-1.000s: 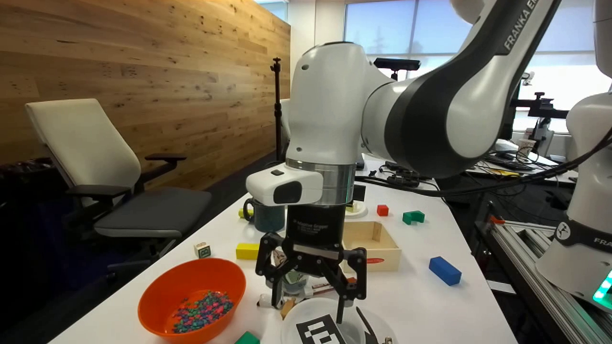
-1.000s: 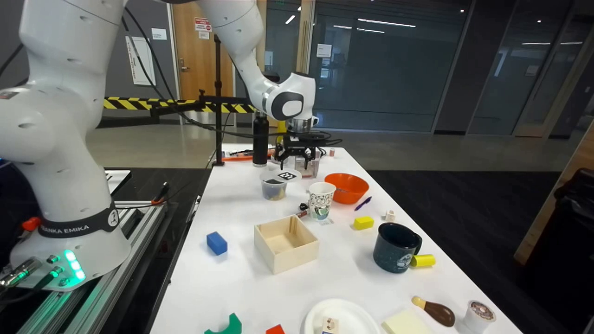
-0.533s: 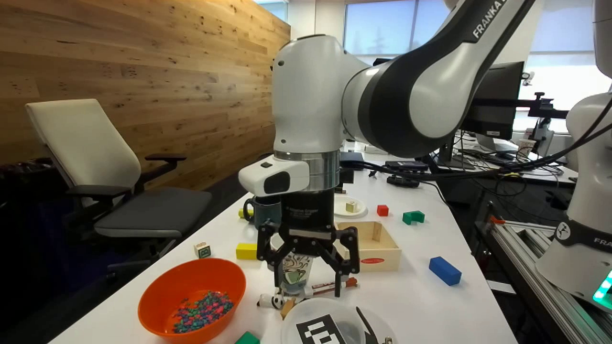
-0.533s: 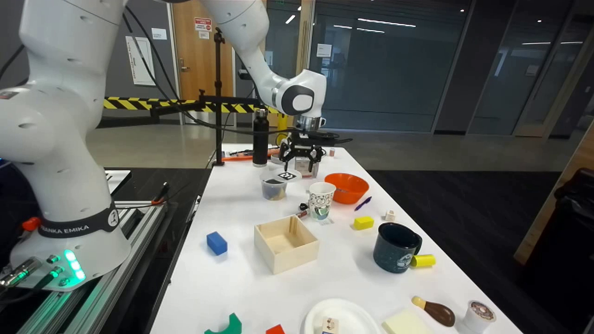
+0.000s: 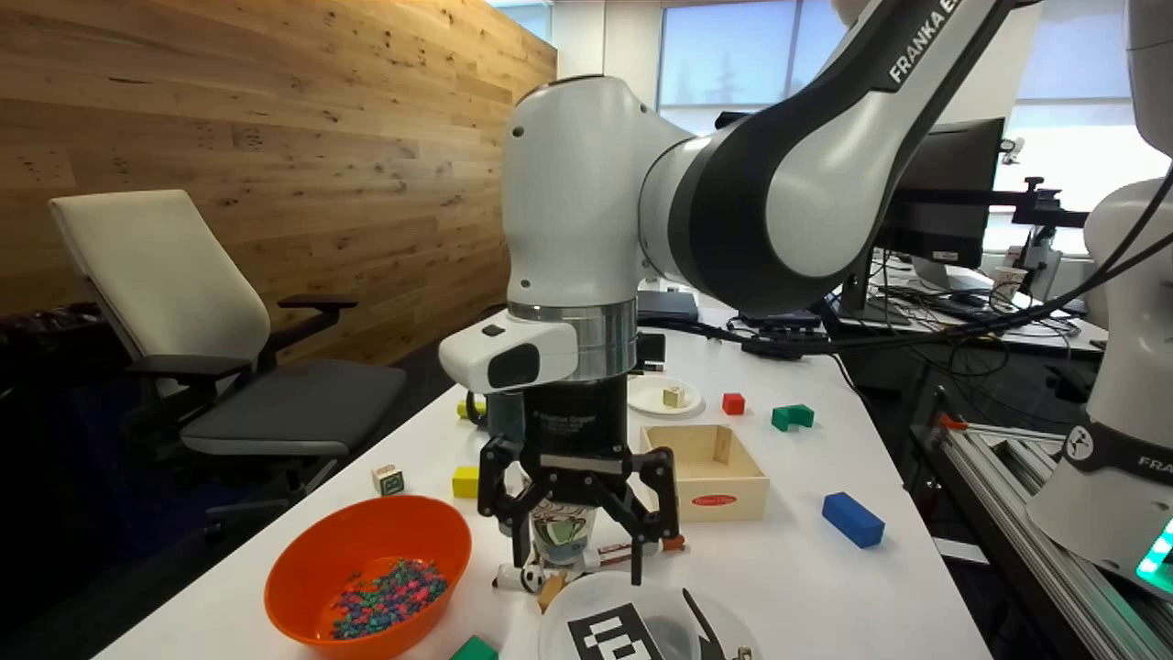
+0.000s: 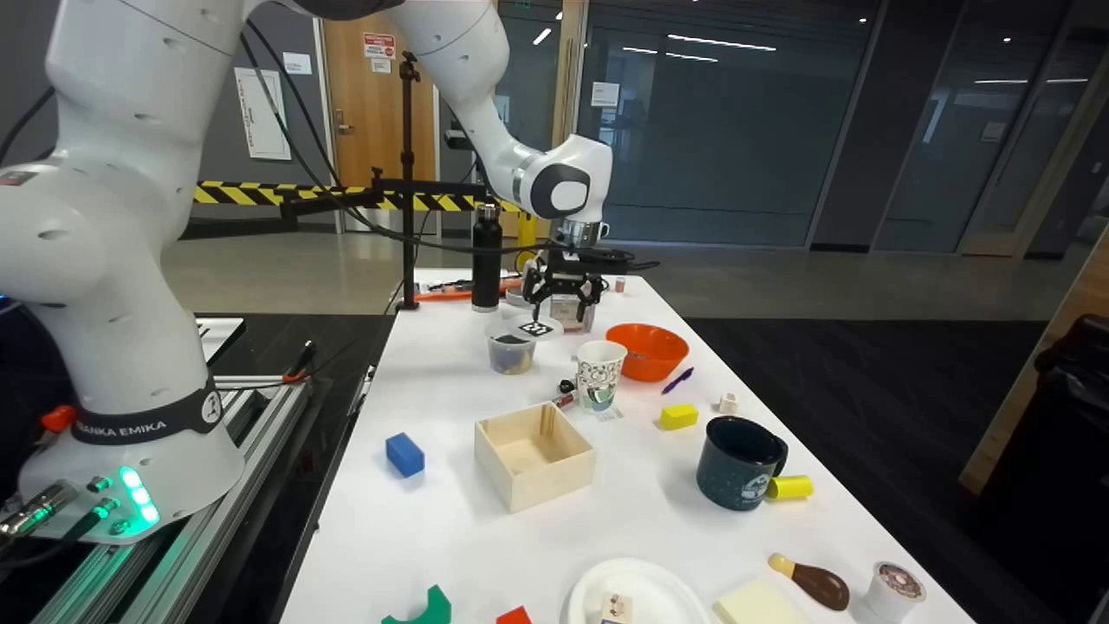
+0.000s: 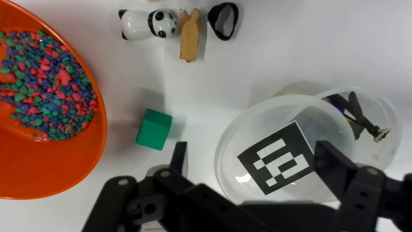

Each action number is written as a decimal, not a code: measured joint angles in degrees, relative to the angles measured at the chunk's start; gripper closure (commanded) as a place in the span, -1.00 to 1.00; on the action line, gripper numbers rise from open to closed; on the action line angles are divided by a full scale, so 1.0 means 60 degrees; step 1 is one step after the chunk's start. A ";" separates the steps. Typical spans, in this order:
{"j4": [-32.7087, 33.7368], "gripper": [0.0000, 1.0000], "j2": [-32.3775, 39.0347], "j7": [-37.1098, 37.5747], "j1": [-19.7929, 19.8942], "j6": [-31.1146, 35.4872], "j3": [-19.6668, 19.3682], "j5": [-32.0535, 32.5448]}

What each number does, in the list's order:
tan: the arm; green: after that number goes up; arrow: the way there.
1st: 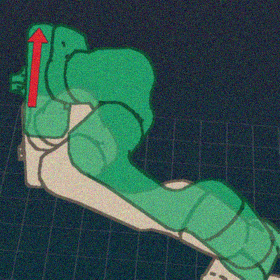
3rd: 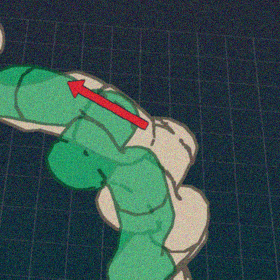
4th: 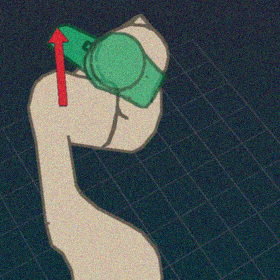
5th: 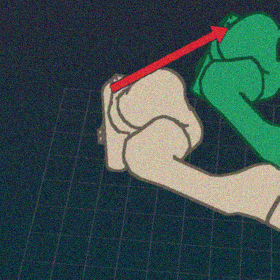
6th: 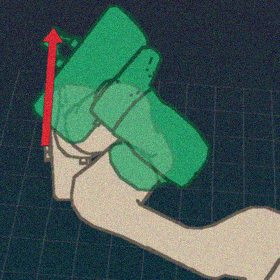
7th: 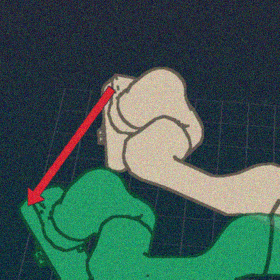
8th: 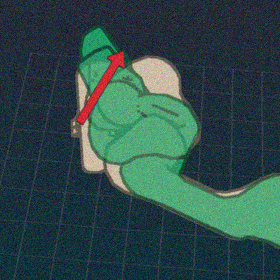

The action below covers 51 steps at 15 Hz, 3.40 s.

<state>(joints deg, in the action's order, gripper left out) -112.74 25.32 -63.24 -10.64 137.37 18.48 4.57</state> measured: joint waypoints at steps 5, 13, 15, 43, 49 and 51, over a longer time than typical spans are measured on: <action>0.0004 -1.00 0.0216 0.0000 0.0003 0.0328 0.0000 0.0000; 0.0005 -0.90 0.0401 0.0000 0.0000 0.0525 0.0031 -0.0001; 0.0005 -0.85 0.0424 0.0000 0.0000 0.0528 0.0044 -0.0001; 0.0047 0.46 0.0534 0.0000 -0.0005 0.0529 0.0059 -0.0001; 0.0047 -0.35 0.0534 0.0000 -0.0005 0.0529 0.0059 -0.0001; 0.0047 -0.65 0.0534 0.0000 -0.0005 0.0529 0.0060 -0.0001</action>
<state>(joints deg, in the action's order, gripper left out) -112.45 28.53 -63.24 -10.67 140.54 18.84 4.56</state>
